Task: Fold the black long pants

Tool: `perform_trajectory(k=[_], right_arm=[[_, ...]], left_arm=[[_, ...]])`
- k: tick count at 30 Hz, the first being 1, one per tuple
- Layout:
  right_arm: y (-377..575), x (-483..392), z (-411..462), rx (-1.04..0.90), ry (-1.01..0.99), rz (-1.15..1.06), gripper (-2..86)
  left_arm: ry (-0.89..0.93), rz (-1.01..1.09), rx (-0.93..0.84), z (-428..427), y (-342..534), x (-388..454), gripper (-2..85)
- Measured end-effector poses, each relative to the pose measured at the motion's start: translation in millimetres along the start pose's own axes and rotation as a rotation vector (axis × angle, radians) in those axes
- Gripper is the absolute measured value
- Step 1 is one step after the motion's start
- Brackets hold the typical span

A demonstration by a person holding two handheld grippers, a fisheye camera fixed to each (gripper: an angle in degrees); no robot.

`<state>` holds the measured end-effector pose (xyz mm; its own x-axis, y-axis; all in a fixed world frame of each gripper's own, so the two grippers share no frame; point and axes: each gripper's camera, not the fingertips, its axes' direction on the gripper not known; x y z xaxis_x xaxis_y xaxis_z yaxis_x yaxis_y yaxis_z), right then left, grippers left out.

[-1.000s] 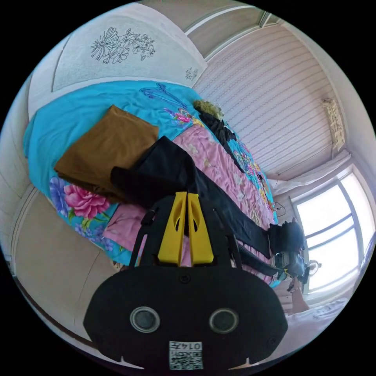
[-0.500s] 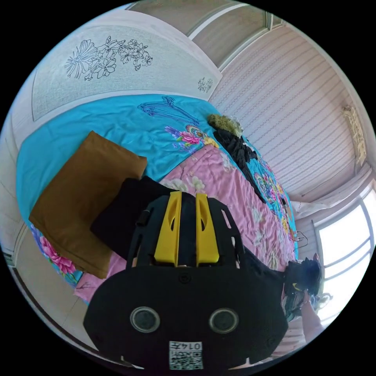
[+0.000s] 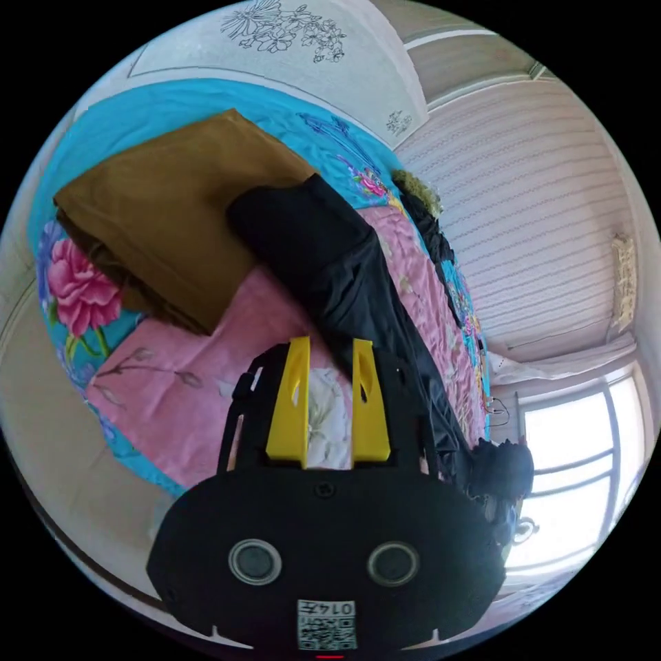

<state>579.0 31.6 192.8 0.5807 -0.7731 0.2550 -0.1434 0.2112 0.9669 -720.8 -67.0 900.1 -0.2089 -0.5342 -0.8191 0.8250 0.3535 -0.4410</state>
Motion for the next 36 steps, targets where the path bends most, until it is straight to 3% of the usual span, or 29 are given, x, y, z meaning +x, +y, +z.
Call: perform_trajectory(k=[5, 6, 10, 12, 14, 23, 28, 32, 36], right_arm=[[-38, 27, 14, 0.071, -0.139, 0.186, 8.2], [-48, 32, 19, 0.033, -0.163, 0.216, 3.6], [-76, 7, -18, 0.058, -0.32, 0.047, 1.8], [-86, -9, -49, -0.004, -0.22, -0.106, 1.3], [-86, 9, -58, -0.095, -0.164, -0.118, 1.1], [-1, 134, -108, -0.287, -0.081, 0.045, 2.3], [24, 166, -145, -0.212, 0.057, 0.081, 4.8], [46, 182, -182, -0.1, 0.115, 0.051, 5.4], [60, 191, -172, -0.158, 0.075, -0.038, 8.4]], left_arm=[[0.052, -0.036, 0.057, 37, -3, 25, 9.5], [0.05, -0.034, 0.045, 46, -4, 32, 3.8], [0.127, -0.034, 0.024, 55, -5, 49, -0.3], [0.128, 0.101, 0.011, 46, -2, 73, -0.7], [0.103, 0.189, -0.013, 40, 7, 85, -0.8], [0.046, 0.182, -0.152, 28, 104, 69, 0.5], [-0.037, 0.156, -0.185, 26, 146, 76, 5.4], [-0.237, 0.443, -0.169, 5, 180, 143, 5.7], [-0.297, 0.858, -0.186, 16, 227, 255, 6.2]])
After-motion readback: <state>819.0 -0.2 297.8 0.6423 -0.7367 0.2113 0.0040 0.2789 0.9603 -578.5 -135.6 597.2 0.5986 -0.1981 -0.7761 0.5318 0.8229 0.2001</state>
